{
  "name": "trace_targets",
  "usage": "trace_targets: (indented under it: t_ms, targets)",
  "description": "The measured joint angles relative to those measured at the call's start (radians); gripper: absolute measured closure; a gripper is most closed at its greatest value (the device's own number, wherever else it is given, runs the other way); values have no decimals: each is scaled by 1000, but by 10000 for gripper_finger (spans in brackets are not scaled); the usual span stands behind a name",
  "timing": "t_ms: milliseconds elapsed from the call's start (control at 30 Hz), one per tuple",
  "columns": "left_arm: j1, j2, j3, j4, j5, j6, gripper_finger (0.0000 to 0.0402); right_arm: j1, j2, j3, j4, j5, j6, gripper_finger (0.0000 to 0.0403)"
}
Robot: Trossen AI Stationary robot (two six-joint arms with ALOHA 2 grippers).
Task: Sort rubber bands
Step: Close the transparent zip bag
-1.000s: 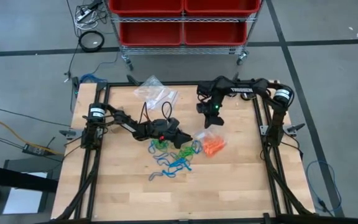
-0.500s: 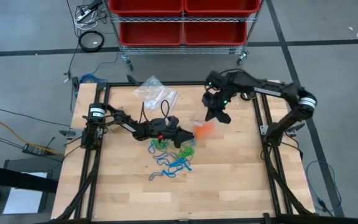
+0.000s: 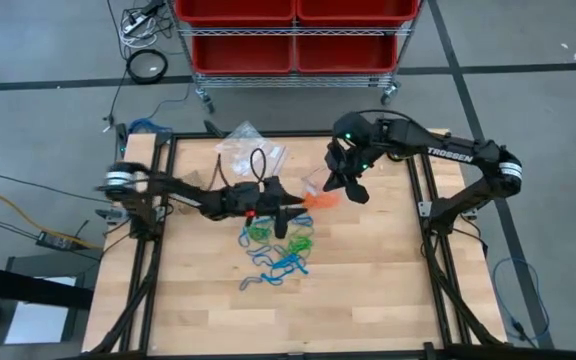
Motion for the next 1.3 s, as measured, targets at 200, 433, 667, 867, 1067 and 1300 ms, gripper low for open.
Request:
trace_targets:
  t_ms: [200, 433, 667, 867, 1067, 1300]
  targets:
    - [-33, -302, 0, -334, -120, 154, 238, 77, 0, 0, 49, 34, 27, 403]
    - [-25, -414, -15, -496, -138, 92, 238, 153, 0, 0, 114, 89, 52, 403]
    - [-26, -381, -129, -219, -61, -41, 238, 200, 0, 0, 149, 122, 86, 403]
    - [-26, -350, -180, -82, -17, -123, 238, 210, 0, 0, 163, 135, 94, 403]
    - [-25, -303, -174, 13, 20, -151, 238, 210, 0, 0, 186, 140, 95, 403]
    - [-25, -252, -162, 59, 20, -154, 238, 210, 1, 0, 193, 142, 95, 403]
